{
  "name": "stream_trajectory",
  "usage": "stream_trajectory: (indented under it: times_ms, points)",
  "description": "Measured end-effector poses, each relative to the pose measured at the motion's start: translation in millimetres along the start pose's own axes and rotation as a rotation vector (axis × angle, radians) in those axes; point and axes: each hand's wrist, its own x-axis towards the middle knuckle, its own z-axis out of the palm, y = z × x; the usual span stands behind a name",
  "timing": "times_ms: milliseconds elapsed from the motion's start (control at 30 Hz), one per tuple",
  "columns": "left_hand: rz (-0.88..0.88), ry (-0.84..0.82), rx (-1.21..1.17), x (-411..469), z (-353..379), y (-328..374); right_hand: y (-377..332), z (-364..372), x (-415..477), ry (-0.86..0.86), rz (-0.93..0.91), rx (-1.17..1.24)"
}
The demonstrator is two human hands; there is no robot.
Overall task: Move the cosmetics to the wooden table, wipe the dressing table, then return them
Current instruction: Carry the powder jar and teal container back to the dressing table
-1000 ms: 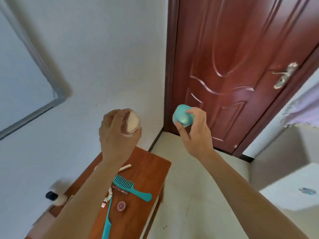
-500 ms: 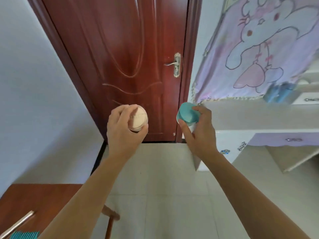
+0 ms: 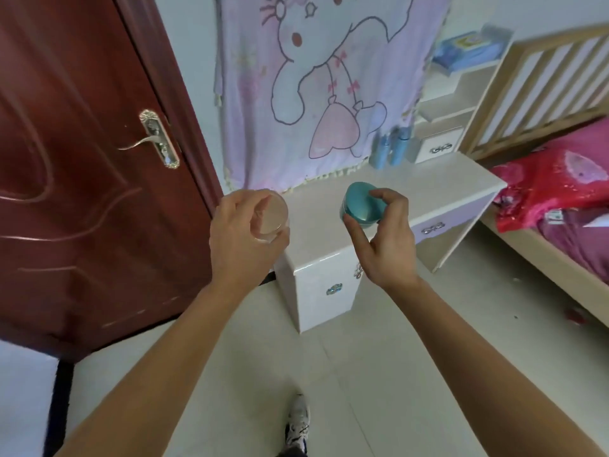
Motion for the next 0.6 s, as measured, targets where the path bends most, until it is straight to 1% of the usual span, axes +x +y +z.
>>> stream_trajectory:
  times_ms: [100, 200, 300, 467, 600]
  points:
    - [0.015, -0.064, -0.074, 53, 56, 8, 38, -2, 39, 0.030, 0.062, -0.099]
    - [0.085, -0.136, -0.153, 104, 110, 23, 73, -12, 78, 0.096, 0.058, -0.209]
    - [0.165, -0.185, -0.219, 147, 162, 44, 108, -29, 109, 0.152, 0.130, -0.283]
    - [0.269, -0.262, -0.263, 191, 254, 82, 181, -62, 150, 0.236, 0.216, -0.336]
    - [0.267, -0.306, -0.252, 213, 334, 99, 260, -77, 186, 0.231, 0.226, -0.346]
